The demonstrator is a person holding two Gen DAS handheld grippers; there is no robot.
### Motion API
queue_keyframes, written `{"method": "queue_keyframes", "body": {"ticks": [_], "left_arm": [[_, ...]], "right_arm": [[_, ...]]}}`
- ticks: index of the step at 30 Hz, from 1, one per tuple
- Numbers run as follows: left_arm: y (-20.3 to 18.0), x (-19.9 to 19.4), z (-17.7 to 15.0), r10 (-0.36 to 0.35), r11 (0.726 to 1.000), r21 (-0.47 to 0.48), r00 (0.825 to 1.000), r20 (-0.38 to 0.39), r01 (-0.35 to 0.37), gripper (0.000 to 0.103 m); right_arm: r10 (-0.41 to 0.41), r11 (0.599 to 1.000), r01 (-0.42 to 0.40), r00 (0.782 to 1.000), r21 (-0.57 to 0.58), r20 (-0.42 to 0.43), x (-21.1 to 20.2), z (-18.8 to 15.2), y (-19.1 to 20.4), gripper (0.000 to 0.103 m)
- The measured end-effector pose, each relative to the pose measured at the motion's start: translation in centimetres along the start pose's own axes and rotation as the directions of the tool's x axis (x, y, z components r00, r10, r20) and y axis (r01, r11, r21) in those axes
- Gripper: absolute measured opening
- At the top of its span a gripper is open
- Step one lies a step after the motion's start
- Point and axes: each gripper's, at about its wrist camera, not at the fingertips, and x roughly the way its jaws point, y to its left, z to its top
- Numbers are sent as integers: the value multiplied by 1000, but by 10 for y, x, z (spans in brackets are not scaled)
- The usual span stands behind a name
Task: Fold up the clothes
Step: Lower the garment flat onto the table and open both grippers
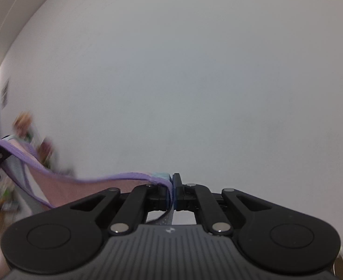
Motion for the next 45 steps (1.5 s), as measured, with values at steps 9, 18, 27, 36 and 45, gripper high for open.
{"method": "queue_keyframes", "body": {"ticks": [9,18,27,36,45], "left_arm": [[9,-168,-120,-6,999,46,938,-347,23,2],[-7,-277,-154,-31,988,116,871,-490,100,10],[-7,-317,-161,-77,969,150,812,-578,198,28],[14,-347,-164,-226,926,64,680,-698,373,67],[27,-312,-147,-328,896,-18,636,-698,444,70]], "right_arm": [[39,994,-61,972,-87,-232,-195,-164,75,3],[40,997,-63,927,-51,-373,-289,-264,69,4],[32,999,-48,901,-26,-433,-337,-297,61,10],[74,997,-78,845,15,-529,-386,-315,57,42],[175,981,-104,845,167,-506,-379,-291,28,53]]}}
